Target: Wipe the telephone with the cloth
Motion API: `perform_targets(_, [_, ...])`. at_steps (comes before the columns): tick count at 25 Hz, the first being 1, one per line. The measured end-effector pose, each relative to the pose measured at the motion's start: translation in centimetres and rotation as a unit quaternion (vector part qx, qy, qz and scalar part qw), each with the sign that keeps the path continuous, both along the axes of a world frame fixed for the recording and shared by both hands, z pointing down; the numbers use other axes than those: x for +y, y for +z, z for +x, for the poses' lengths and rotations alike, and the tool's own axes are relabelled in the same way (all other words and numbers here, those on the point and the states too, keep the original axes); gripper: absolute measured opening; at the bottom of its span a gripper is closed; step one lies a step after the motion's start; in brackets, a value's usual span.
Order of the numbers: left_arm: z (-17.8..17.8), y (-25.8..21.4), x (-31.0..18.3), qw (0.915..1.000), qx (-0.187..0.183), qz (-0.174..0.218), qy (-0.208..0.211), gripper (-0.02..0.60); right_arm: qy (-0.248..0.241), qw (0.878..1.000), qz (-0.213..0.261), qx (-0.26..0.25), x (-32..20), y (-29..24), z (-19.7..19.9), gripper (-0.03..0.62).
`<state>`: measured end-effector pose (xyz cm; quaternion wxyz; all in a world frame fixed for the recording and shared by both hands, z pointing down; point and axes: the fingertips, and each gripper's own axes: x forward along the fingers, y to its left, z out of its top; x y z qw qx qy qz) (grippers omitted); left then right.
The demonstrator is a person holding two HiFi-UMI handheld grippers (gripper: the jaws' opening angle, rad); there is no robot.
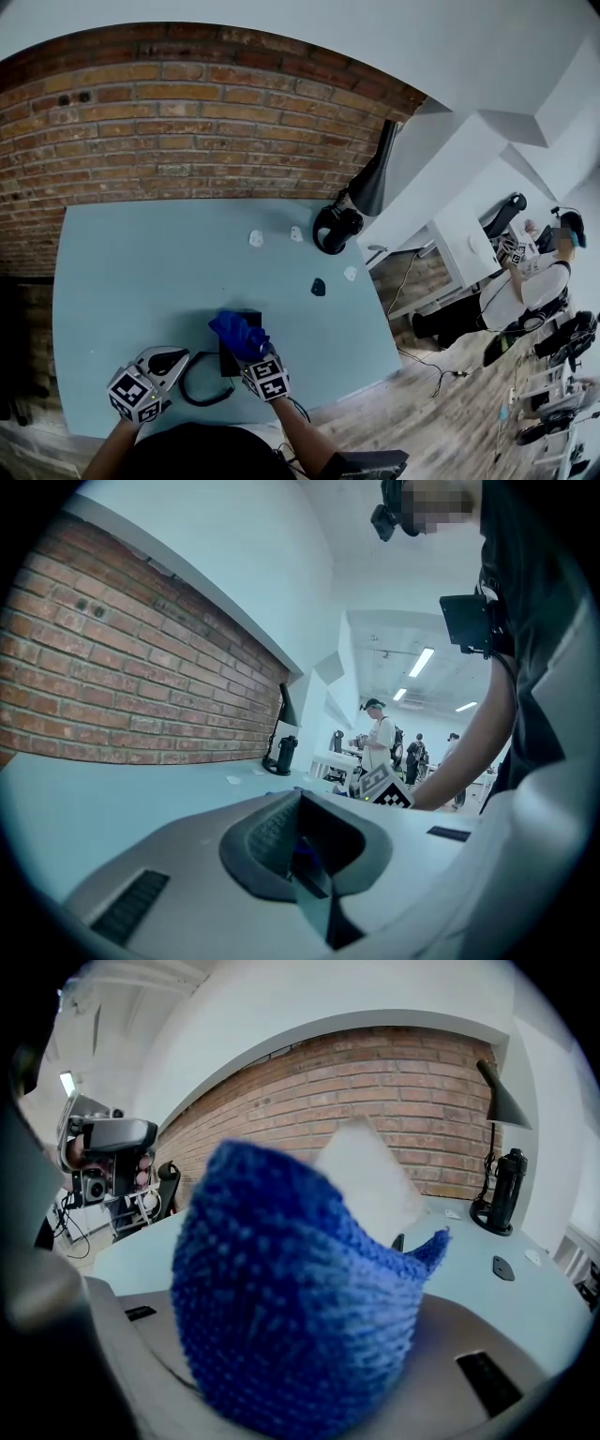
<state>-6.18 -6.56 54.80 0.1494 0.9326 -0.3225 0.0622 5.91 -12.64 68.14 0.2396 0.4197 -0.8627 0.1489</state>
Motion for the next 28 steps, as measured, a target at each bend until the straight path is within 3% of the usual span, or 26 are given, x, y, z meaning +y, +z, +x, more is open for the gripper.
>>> perform_targets(28, [0.6, 1.0, 0.9, 0.9998, -0.007, -0.013, 0.01, 0.021, -0.008, 0.999, -0.047, -0.004, 7.3, 2.9, 0.1, 0.19])
